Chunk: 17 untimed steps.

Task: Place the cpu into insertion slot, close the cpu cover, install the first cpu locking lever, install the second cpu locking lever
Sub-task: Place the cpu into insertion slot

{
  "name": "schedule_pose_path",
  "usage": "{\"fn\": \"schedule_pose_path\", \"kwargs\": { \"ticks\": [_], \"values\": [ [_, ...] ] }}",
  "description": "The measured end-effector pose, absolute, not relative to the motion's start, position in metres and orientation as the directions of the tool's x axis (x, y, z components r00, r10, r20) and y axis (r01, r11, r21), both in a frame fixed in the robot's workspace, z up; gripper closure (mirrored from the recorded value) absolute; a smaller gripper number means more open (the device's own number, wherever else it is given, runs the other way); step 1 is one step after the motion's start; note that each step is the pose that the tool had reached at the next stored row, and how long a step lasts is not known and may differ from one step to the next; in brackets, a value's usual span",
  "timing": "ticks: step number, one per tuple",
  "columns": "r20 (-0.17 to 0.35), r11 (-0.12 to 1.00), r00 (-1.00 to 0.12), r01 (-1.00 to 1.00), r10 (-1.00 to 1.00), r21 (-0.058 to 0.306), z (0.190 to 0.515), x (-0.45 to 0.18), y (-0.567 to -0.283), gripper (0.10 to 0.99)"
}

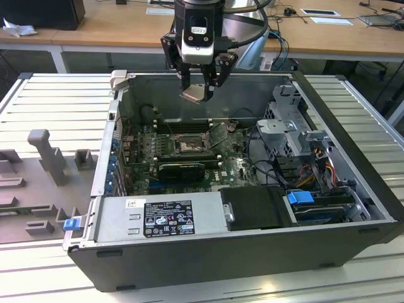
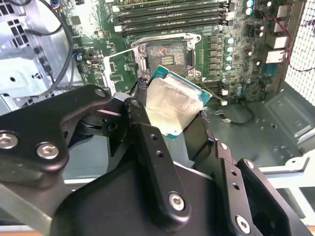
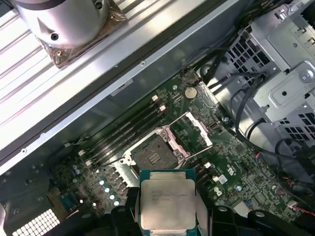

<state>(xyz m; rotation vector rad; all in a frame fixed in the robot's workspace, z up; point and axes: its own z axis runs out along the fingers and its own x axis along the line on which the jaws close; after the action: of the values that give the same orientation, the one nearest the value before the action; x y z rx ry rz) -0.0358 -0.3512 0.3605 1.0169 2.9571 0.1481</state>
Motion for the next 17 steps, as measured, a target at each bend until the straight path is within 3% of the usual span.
{"fn": "schedule_pose_path", "kwargs": {
  "ticks": [17],
  "values": [
    [0.020, 0.638, -0.643, 0.764, 0.766, 0.093, 0.3584, -0.0365, -0.3512, 0.545]
  ]
}}
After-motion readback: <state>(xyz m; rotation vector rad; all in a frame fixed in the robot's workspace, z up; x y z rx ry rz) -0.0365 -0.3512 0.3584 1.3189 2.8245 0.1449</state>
